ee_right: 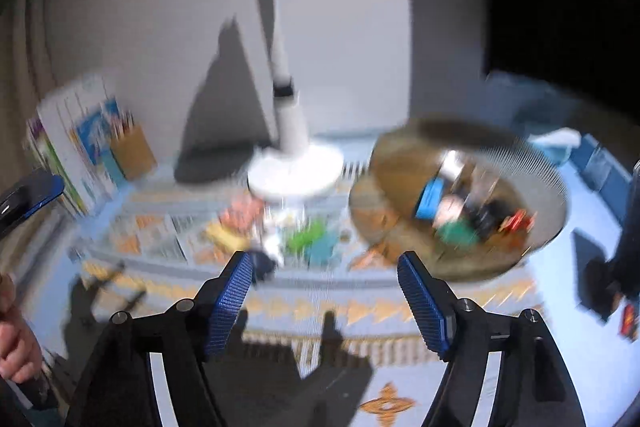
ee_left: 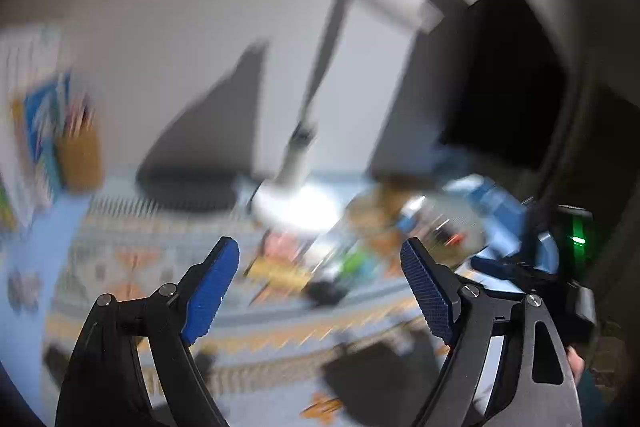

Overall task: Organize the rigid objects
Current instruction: 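Move both open tools back toward the remaining objects on the rug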

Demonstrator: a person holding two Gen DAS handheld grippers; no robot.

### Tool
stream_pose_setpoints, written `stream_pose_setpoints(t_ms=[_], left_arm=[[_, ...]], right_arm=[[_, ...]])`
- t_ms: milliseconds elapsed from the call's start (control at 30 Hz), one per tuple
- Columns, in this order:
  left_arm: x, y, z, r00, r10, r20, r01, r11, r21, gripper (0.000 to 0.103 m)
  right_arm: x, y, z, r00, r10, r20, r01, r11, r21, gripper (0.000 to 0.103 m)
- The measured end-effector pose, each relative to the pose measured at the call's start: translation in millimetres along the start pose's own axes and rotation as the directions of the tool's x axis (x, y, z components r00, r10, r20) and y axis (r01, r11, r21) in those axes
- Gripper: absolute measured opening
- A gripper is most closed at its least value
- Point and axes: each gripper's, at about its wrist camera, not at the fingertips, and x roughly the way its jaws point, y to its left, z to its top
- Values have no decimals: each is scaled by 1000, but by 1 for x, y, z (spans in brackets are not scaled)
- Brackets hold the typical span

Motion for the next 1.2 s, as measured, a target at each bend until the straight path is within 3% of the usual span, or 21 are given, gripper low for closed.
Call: stream_pose_setpoints(t_ms=[67,133,333,433,600,867,1200], left_arm=[[34,18,-26,995,49,-91,-51,998,-22,82],[52,29,-42,989,51,-141,-57,997,-43,82],[71,33,-61,984,68,-168,-76,996,-44,82],[79,31,-68,973,90,-213,-99,995,-31,82],[77,31,-70,971,116,-211,-121,993,-9,82],[81,38,-71,967,104,-232,-118,992,-47,82],[81,35,-71,965,121,-232,-128,992,-14,82]], right_arm=[[26,8,-23,999,-13,-34,12,999,-33,74],[41,10,-34,998,-21,-54,18,999,-50,74],[50,7,-44,997,-32,-63,28,998,-58,74],[52,9,-45,996,-40,-74,36,998,-60,74],[50,15,-46,997,-58,-52,53,994,-94,89],[54,14,-47,996,-57,-75,51,995,-85,89],[58,12,-46,994,-54,-92,47,996,-71,89]])
